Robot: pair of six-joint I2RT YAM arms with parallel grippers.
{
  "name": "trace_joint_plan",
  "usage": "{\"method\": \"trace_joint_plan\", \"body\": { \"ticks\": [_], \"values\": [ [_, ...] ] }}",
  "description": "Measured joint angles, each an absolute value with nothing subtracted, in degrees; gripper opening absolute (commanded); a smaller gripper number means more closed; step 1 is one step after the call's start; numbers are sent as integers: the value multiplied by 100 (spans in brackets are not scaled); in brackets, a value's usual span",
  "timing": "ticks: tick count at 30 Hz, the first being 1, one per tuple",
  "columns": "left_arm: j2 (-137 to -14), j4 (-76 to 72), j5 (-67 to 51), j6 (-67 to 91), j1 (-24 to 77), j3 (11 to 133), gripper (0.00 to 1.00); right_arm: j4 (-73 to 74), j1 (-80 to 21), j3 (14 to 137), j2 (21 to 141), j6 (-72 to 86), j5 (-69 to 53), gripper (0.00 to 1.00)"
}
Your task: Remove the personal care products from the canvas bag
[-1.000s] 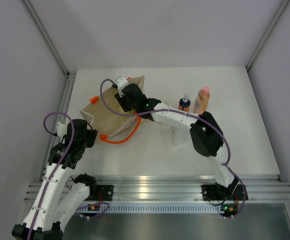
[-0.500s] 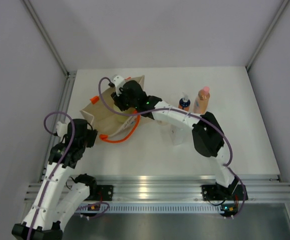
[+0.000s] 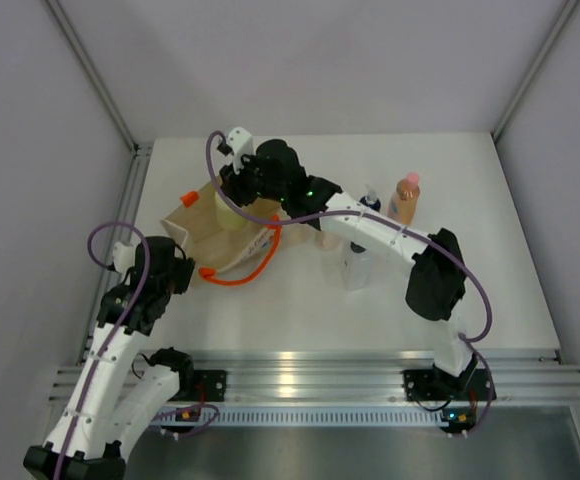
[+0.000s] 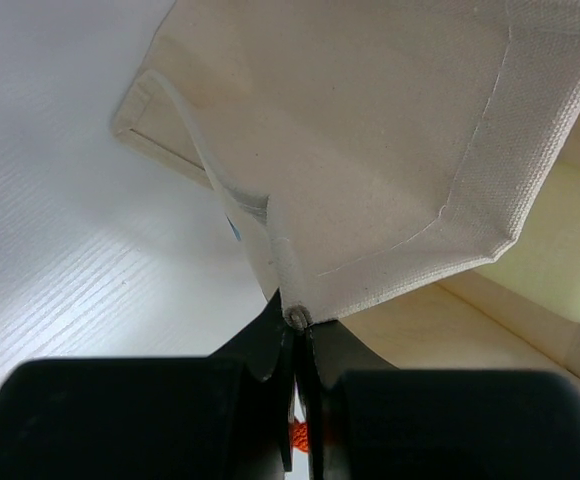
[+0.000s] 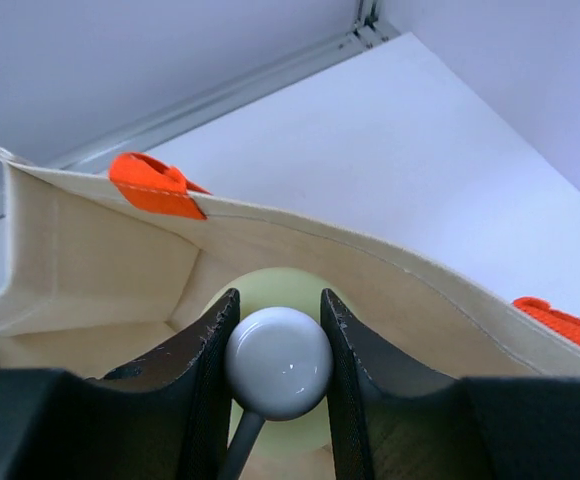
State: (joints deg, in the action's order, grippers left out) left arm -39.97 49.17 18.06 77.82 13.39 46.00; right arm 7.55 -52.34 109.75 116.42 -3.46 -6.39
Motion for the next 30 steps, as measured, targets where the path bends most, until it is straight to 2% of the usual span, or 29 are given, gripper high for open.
{"method": "trace_joint_plan", "body": {
  "ticks": [5, 8, 9, 12, 13, 15, 16, 30],
  "values": [
    [-4003, 4917, 1846, 7754, 1339, 4635, 21, 967, -5234, 11153, 11349, -340, -816, 0],
    [-4003, 4921, 1848, 7741, 1339, 4672, 39, 1155, -5234, 11155, 11078, -327, -908, 0],
    [-4003, 4923, 1852, 7721, 1339, 4685, 53, 1214, -5234, 11155, 10982, -322, -932, 0],
    [-4003, 4934, 1890, 7669, 1339, 4742, 70, 1431, -5234, 11190, 10711, -318, -967, 0],
    [-4003, 4934, 1900, 7642, 1339, 4775, 79, 1509, -5234, 11227, 10617, -320, -961, 0],
    [-4003, 4936, 1925, 7607, 1339, 4853, 88, 1660, -5234, 11334, 10447, -325, -934, 0],
    [-4003, 4936, 1938, 7596, 1339, 4901, 97, 1726, -5234, 11384, 10344, -325, -899, 0],
    [-4163, 4982, 2202, 6613, 1339, 6069, 98, 2379, -4877, 11205, 8792, -397, -222, 0]
  ]
}}
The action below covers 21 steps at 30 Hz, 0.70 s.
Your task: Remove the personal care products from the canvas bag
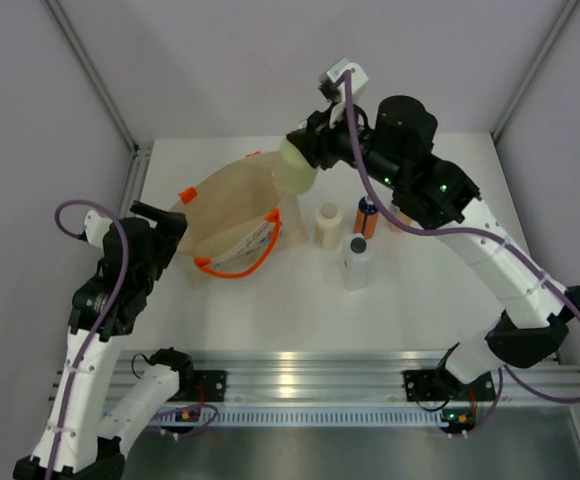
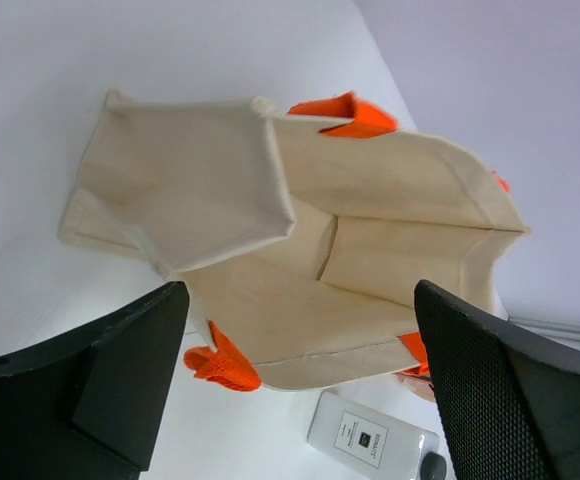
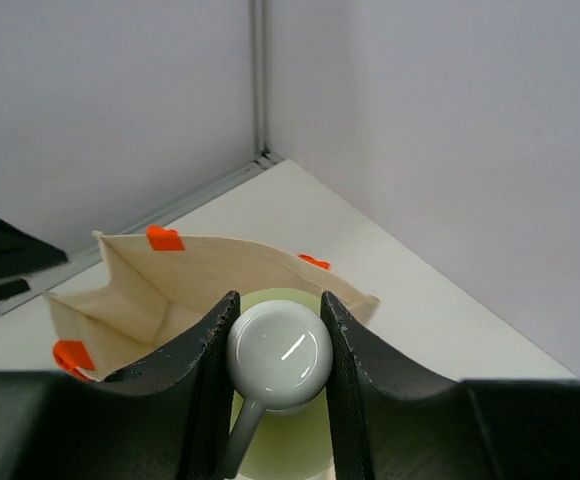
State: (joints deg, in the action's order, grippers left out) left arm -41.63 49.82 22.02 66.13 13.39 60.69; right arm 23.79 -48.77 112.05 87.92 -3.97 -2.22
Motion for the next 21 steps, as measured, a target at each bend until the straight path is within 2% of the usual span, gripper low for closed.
{"method": "trace_joint_plan", "body": {
  "ticks": [10, 21],
  "values": [
    [-4431, 4947, 2504, 4619, 1339, 7749, 98, 2742, -3854, 9913, 7356, -434, 497, 0],
    [-4593, 5022, 2635, 3398, 1339, 8208, 98, 2915, -2609, 7802, 5975, -325, 928, 0]
  ]
}}
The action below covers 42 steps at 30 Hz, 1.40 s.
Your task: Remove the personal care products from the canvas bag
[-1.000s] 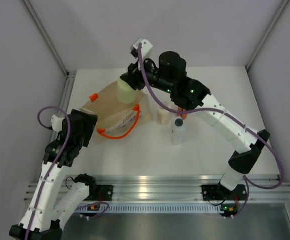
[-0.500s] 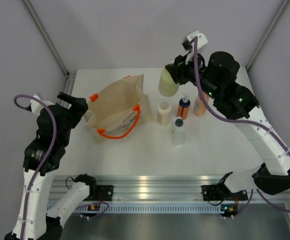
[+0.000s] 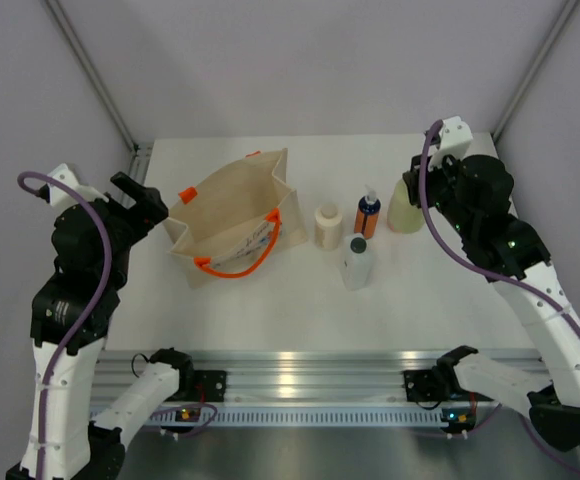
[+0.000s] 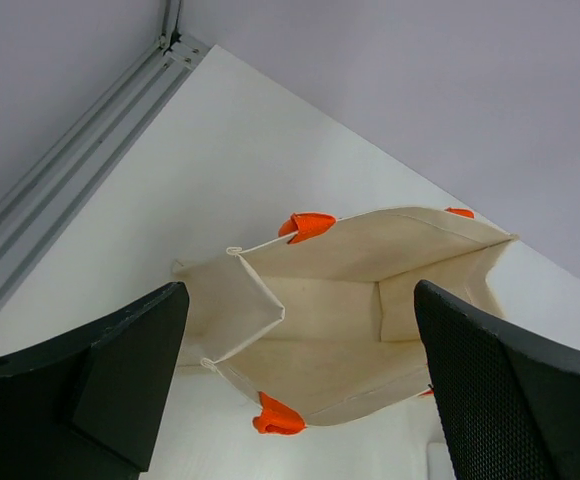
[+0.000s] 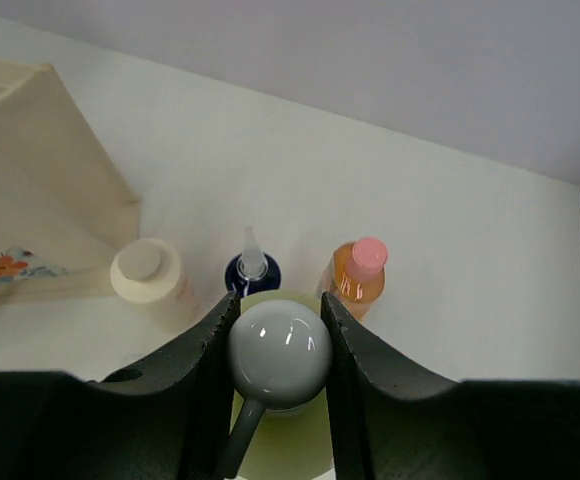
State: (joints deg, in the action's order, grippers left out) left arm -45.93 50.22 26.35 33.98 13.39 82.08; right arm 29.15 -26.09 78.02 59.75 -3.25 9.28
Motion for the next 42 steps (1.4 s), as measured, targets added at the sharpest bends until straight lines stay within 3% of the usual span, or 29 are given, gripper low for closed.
{"method": "trace_joint_plan", "body": {
  "ticks": [10, 20, 34, 35, 38, 39, 41, 42],
  "values": [
    [-4792, 5133, 2775, 2895, 1339, 8283, 98, 1955, -2563, 5142, 4742, -189, 1074, 0],
    [-4790, 5153, 2768, 2836, 1339, 8256, 98, 152, -2561, 2998, 4263, 172, 1216, 0],
    [-4790, 5157, 2676, 2882, 1339, 7933, 98, -1831, -2561, 1527, 4239, -23, 1192, 1],
    [-4792, 5157, 2670, 2891, 1339, 7929, 98, -1850, -2561, 1525, 4239, -49, 1190, 4],
    [-4792, 5155, 2661, 2923, 1339, 7891, 98, -1929, -2561, 1520, 4239, -91, 1151, 27],
    [-4792, 5155, 2661, 2928, 1339, 7881, 98, -1933, -2561, 1520, 4239, -95, 1133, 45],
    [-4792, 5157, 2661, 2952, 1339, 7863, 98, -2060, -2561, 1522, 4239, -97, 1081, 60],
    [-4792, 5157, 2661, 2963, 1339, 7861, 98, -2171, -2558, 1553, 4230, -108, 1066, 80]
  ]
}}
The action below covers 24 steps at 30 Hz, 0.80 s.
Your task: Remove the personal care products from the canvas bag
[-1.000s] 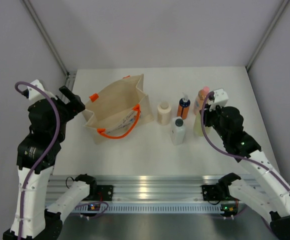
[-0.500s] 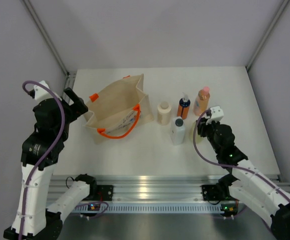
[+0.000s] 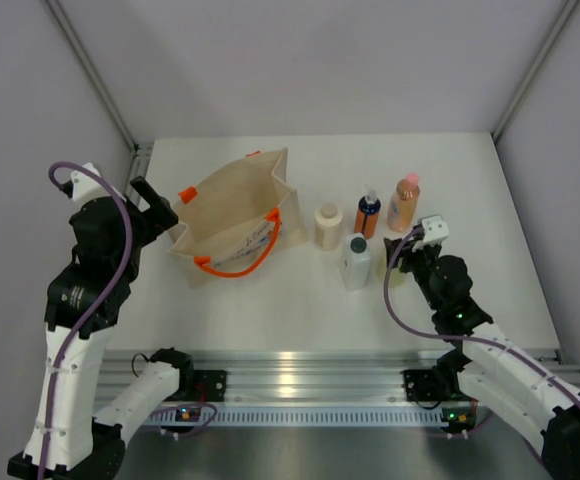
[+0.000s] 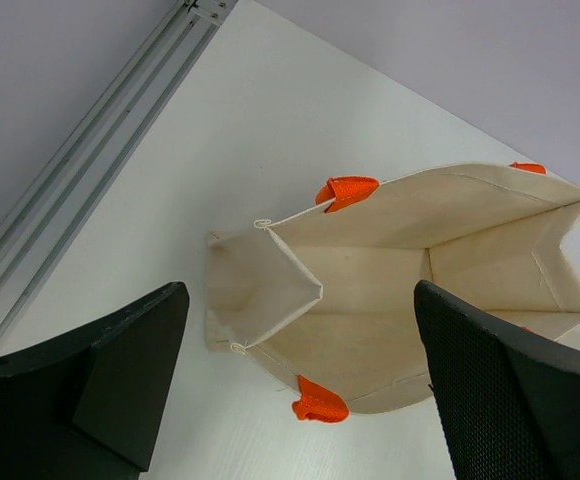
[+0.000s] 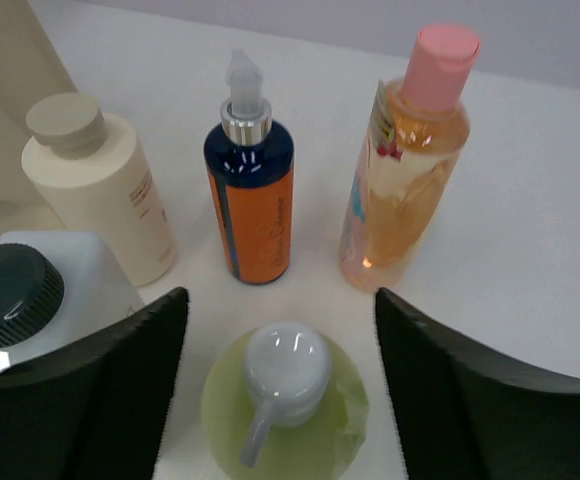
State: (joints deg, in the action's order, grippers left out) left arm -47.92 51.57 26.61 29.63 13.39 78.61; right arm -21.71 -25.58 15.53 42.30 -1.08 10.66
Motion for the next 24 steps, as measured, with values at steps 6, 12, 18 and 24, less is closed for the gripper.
{"method": "trace_joint_plan", "body": {
  "ticks": [6, 12, 18, 24],
  "values": [
    [-4792, 5157, 2661, 2967, 1339, 7861, 98, -2248, -2558, 1911, 4060, -154, 1050, 99],
    [-4895, 5203, 2661, 2897, 1339, 7915, 98, -908, -2558, 3426, 4032, -67, 1546, 99],
    [-5210, 5498, 2569, 2816, 1339, 8250, 98, 1229, -2556, 5570, 4244, 331, 2220, 100],
    [-5253, 5865, 2471, 2626, 1343, 8283, 98, 3437, -2438, 7072, 4346, 683, 2770, 99]
  ]
}}
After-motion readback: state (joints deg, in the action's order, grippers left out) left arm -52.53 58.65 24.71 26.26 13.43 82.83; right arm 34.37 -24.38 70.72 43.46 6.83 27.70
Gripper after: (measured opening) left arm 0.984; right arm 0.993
